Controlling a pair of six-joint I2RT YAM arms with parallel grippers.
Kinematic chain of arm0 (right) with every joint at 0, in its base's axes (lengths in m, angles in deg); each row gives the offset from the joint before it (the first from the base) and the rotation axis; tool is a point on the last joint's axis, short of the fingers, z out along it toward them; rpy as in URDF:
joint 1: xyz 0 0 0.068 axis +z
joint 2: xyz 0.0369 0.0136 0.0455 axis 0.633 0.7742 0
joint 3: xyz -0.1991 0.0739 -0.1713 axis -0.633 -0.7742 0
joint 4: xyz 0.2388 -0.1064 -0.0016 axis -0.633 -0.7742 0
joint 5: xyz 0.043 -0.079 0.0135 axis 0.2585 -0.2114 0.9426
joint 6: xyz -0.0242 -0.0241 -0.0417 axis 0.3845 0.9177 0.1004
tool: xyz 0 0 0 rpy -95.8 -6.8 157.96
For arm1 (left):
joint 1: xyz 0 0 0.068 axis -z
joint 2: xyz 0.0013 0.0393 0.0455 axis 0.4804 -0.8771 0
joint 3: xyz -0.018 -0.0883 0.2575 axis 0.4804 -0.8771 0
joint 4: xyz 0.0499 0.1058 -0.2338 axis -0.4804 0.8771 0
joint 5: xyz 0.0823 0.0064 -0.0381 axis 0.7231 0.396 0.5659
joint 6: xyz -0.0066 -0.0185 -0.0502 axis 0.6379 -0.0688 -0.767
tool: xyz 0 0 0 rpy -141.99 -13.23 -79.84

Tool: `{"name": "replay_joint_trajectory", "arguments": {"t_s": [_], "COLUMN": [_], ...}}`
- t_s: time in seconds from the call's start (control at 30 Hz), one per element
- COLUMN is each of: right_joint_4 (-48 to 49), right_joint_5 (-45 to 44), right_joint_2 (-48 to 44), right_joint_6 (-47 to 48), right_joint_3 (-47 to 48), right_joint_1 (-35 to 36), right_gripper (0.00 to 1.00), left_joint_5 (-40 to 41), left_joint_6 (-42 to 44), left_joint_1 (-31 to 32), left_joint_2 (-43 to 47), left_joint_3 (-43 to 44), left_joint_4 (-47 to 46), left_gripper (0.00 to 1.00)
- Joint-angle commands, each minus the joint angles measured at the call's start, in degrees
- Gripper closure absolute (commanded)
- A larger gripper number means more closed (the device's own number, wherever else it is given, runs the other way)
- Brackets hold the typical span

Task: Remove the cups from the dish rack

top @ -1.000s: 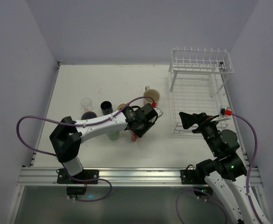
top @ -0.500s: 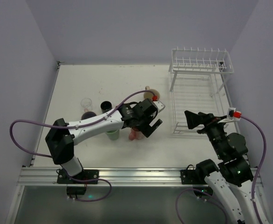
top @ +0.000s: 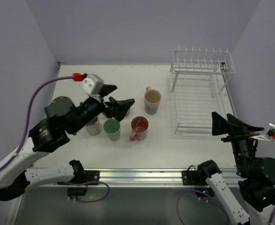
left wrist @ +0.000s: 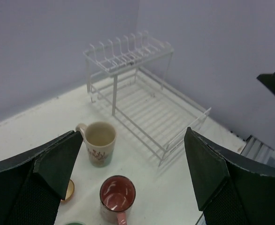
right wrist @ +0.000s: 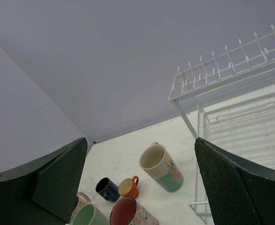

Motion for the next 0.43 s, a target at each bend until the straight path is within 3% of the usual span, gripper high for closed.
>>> {"name": "replay_joint_trajectory", "arguments": {"t_s": [0.0,0.13,0.4], "right_joint_4": [-1.6,-1.6,-1.6], "right_joint_5": [-4.7,-5.9,-5.0], "right_joint_2": [-1.2,-1.7,0.5], "right_joint_6": [4.4,6.3,6.7], "right_joint_3": [4.0,5.7,5.9], "right_joint_1": [0.0,0.0,0.0], "right_gripper": [0.01,0.01,0.01], "left_joint_5": [4.8,10.6,14.2], "left_joint_6": [2.0,2.6,3.1], "left_joint_1": [0.2,0.2,0.2], "left_joint_2": [5.3,8.7,11.7], "left_joint_3": [-1.8,-1.4,-5.1], "left_joint_4": [-3.9,1.2,3.1], "left_gripper": [0.00,0.00,0.00]}}
